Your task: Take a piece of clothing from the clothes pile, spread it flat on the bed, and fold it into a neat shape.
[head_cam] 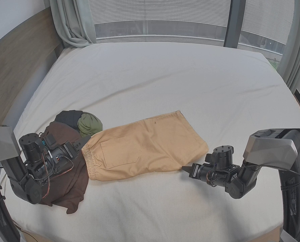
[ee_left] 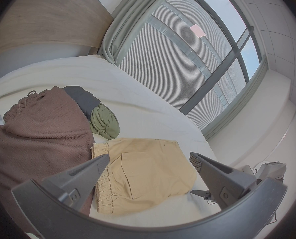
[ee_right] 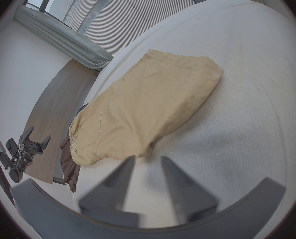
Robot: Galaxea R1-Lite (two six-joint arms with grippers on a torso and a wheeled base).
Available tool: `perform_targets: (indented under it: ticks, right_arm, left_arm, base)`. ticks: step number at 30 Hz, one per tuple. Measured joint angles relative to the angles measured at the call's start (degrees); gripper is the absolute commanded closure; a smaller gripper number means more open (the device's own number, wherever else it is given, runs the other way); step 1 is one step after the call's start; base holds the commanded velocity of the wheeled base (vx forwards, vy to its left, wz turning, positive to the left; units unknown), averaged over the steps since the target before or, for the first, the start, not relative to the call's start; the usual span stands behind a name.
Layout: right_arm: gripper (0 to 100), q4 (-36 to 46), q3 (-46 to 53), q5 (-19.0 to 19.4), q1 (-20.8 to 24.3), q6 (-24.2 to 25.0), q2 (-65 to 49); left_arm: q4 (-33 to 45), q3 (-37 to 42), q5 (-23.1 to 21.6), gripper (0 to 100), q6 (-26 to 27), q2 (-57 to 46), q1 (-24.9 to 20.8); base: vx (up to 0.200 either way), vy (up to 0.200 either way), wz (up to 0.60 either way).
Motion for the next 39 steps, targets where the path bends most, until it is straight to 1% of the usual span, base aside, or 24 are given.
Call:
perform_targets:
  ticks: [8,13,16,20,24,25,39]
  right_arm:
    - [0,0.6,-6.2,-0.7,0.5,0.0,3.1]
    - [0,4.4,-12.7,-0.7,1.5,0.4,4.8]
    - [0,7.1,-16.9,-0.8,2.1,1.9,5.7]
    - [0,9.2,-20.8,-0.8,3.2,6.2,6.5]
    - [0,9.5,-23.0,-0.8,4.2,7.1,7.3]
    - [100,9.4,-23.2,-0.8,4.2,7.2,7.4]
    - [100,9.4,-22.4,-1.8,3.8,7.2,8.4]
  left_arm:
    - [0.0,-0.1,0.0,0,0.0,0.3,0.2]
    - [0.0,-0.2,0.0,0,0.0,0.4,0.2]
    - [0.0,-0.2,0.0,0,0.0,0.5,0.2]
    - [0.0,-0.3,-0.1,0,0.0,0.7,0.4]
    - [0.0,-0.5,0.0,0,0.0,0.7,0.6]
    - [0.0,-0.6,0.0,0,0.0,0.7,0.7]
    - [0.0,-0.6,-0.1,0,0.0,0.8,0.7]
  base:
    - [0.0,0.0,0.0]
    - [0.0,0.0,0.0]
    - [0.0,0.0,0.0]
    - [0.0,0.0,0.0]
    - [0.0,0.0,0.0]
    - [0.0,0.0,0.0]
    - [0.0,0.0,0.0]
